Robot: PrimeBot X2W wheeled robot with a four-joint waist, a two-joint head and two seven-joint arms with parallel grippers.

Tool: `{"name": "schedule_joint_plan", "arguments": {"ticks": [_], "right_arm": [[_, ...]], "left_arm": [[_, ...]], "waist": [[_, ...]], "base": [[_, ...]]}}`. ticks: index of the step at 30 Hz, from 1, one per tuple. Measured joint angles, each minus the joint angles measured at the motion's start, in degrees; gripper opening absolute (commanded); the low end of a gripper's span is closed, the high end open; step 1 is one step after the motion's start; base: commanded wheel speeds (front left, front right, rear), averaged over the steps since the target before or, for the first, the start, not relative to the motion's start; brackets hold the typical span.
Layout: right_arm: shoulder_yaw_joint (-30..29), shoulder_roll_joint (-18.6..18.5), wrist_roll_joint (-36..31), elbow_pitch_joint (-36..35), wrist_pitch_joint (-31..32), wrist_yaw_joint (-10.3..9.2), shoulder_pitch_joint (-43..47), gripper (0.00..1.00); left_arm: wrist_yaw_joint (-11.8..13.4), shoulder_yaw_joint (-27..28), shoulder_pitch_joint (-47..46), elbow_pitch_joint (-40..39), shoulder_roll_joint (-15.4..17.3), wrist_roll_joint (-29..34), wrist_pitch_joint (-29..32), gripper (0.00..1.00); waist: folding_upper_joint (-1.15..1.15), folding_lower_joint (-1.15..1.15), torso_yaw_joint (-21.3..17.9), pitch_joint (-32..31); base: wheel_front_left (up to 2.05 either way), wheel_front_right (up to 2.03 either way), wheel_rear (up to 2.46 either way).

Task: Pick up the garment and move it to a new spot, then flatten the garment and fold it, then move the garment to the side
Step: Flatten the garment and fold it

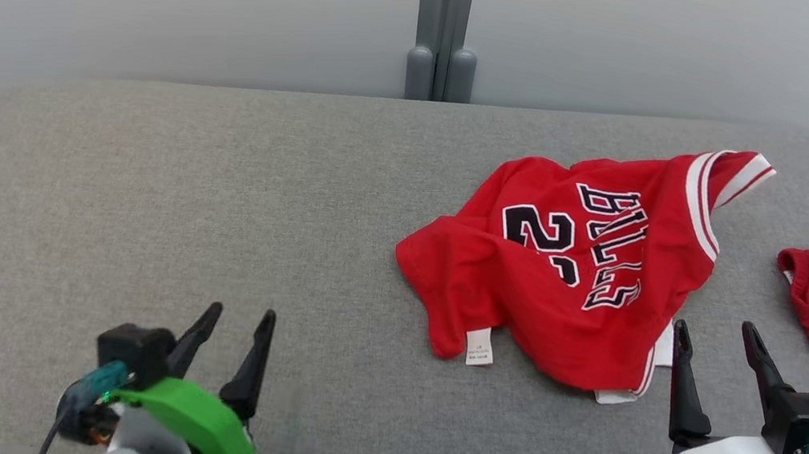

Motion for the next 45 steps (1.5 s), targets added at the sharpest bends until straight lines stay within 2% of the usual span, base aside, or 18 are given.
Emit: {"name": "schedule_joint_plan", "arguments": {"ticks": [8,16,24,28,32,33,34,36,41,45], "right_arm": [[3.02,-0.02,-0.35,-0.43,0.78,0.0,-0.4,1.0],[3.56,-0.08,0.11,0.13,0.71,-0.01,-1.11,1.0],[3.46,0.13,0.62,0.43,0.2,-0.01,-1.81,1.0],[3.15,0.24,0.91,0.64,-0.18,-0.01,-1.92,1.0],[2.34,0.31,1.42,0.82,-0.24,0.0,-1.94,1.0],[2.2,0.29,1.42,0.82,-0.29,-0.01,-1.98,1.0],[2.1,0.32,1.42,0.81,-0.29,0.0,-2.02,1.0],[2.0,0.33,1.42,0.78,-0.3,-0.01,-2.27,1.0],[1.91,0.35,1.41,0.55,-0.4,-0.01,-3.06,1.0],[1.57,0.37,1.41,0.47,-0.37,0.0,-3.06,1.0]], "left_arm": [[-0.14,-9.06,-12.08,13.58,-1.57,-3.24,8.27,1.0],[0.07,-15.51,-18.69,20.73,-1.87,-9.57,8.61,1.0],[6.25,-21.45,-23.66,26.91,-1.93,-15.13,9.29,1.0],[8.83,-25.14,-26.43,30.33,-1.93,-13.43,8.77,1.0],[9.95,-27.26,-28.04,33.29,-1.94,-12.6,8.83,1.0],[10.09,-27.63,-28.22,33.79,-2.0,-12.61,8.86,0.84],[10.12,-28.03,-28.38,34.38,-2.11,-12.62,8.88,0.62],[9.78,-28.8,-28.88,35.42,-2.18,-12.63,8.84,0.0],[9.35,-28.63,-29.4,37.41,-2.18,-12.85,5.68,0.0],[9.36,-26.63,-29.81,38.73,0.52,-14.14,2.86,0.0]], "waist": [[0.0,0.0,-4.85,1.44],[0.0,0.0,-10.79,3.72],[0.0,0.0,-15.55,6.7],[0.0,0.0,-16.74,8.3],[0.0,0.0,-16.82,9.27],[0.0,0.0,-16.61,9.36],[0.0,0.0,-16.29,9.44],[0.0,0.0,-15.43,9.47],[0.0,0.0,-13.03,9.38],[0.0,0.0,-10.84,9.13]], "base": [[0.0,0.0,0.0],[0.0,0.0,0.0],[0.0,0.0,0.0],[0.0,0.0,0.0],[0.0,0.0,0.0],[0.0,0.0,0.0],[0.0,0.0,0.0],[0.0,0.0,0.0],[0.0,0.0,0.0],[0.0,0.0,0.0]]}}
